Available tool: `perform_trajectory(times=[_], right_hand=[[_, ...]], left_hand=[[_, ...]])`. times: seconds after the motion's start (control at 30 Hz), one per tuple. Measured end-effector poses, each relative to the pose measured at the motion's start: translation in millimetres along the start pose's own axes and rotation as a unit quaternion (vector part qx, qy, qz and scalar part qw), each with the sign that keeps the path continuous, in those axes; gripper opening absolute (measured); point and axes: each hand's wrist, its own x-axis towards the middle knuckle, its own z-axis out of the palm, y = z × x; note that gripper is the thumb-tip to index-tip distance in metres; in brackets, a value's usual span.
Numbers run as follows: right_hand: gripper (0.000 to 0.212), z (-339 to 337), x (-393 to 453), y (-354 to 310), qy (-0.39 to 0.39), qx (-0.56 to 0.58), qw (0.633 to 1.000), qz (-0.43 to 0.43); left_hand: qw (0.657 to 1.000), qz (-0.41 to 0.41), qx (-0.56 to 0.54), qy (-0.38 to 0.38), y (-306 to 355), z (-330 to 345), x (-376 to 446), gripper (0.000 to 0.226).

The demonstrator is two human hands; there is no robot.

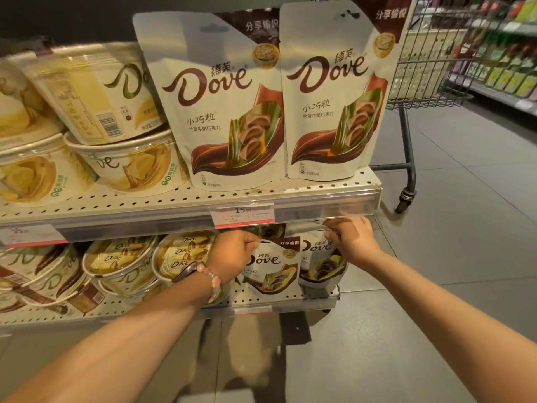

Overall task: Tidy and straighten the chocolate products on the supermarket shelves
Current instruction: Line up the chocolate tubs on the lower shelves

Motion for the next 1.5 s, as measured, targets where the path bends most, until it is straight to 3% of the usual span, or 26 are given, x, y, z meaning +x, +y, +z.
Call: perform_trajectory(times=[0.17,0.4,0.53,0.67,0.9,1.03,1.13,1.33,1.5], right_hand=[[0.023,6.9,-4.2,0.5,-0.016,-0.015,1.0,-0.014],[0.019,3.2,-10.9,-2.9,0.043,0.017,0.999,-0.026],[0.033,-6.1,-18.8,-10.6,0.04,0.043,0.998,-0.032],[0.034,-15.0,-39.0,-23.5,0.047,0.058,0.994,-0.083],[0.023,-36.1,-70.1,-60.6,0.047,0.11,0.973,-0.197],[0.023,-56.5,-72.6,-101.6,0.014,0.149,0.966,-0.208],[0.026,-66.8,-68.6,-144.4,0.027,0.2,0.949,-0.241],[0.047,-66.5,-63.9,-226.9,0.064,0.308,0.918,-0.243],[0.067,-57.5,-53.5,-279.5,0.13,0.336,0.914,-0.185]], left_hand=[[1.0,0.001,0.02,0.021,2.9,1.3,-2.6,0.023],[0.998,-0.019,0.041,0.052,8.1,-3.8,-8.6,0.02],[0.996,-0.022,0.034,0.079,9.1,-11.6,-15.5,0.014],[0.994,0.01,0.038,0.1,9.7,-22.3,-35.6,0.025],[0.995,0.018,-0.009,0.102,15.1,-65.0,-85.6,0.012],[0.984,-0.015,-0.075,0.16,16.4,-112.2,-102.8,0.007],[0.962,-0.037,-0.11,0.248,8.2,-144.7,-111.2,0.01],[0.915,-0.058,-0.107,0.386,-15.8,-193.6,-117.5,0.043],[0.875,-0.075,-0.102,0.468,-43.7,-233.8,-109.3,0.079]])
